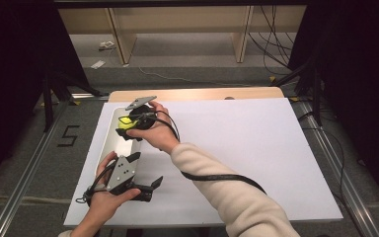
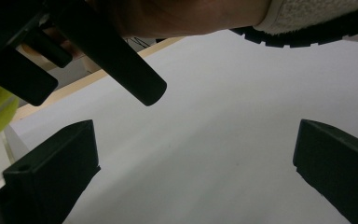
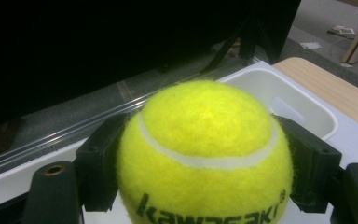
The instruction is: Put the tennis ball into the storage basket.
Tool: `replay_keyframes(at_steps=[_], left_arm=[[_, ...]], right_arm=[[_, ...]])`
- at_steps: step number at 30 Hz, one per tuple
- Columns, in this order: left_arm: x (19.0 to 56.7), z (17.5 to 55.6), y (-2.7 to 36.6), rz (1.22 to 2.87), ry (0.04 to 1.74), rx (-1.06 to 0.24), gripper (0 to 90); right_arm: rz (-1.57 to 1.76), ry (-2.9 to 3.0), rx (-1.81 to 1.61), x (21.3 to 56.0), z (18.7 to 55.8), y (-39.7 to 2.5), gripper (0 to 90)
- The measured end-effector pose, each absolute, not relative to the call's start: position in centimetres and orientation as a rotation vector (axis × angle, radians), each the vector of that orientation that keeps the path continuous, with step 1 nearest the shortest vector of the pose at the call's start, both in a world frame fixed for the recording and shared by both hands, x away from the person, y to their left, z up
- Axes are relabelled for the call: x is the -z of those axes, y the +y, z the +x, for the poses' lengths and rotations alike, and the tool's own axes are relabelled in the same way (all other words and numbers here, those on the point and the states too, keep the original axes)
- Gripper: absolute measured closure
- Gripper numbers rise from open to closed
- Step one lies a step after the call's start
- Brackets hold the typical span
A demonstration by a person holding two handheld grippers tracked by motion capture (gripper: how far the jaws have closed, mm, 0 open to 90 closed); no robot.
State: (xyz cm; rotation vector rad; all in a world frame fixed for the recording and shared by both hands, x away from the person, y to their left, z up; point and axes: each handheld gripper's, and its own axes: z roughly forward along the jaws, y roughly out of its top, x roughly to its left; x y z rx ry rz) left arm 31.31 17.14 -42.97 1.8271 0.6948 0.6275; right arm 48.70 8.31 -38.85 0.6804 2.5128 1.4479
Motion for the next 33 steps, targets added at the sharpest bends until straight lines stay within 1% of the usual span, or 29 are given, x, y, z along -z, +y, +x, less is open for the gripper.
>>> replay_keyframes(at_steps=[33], left_arm=[[43.0, 31.2, 17.0, 1.834, 0.679, -0.624, 0.0]], right_arm=[[0.656, 2.544, -1.451, 39.3, 49.4, 9.9, 26.1]])
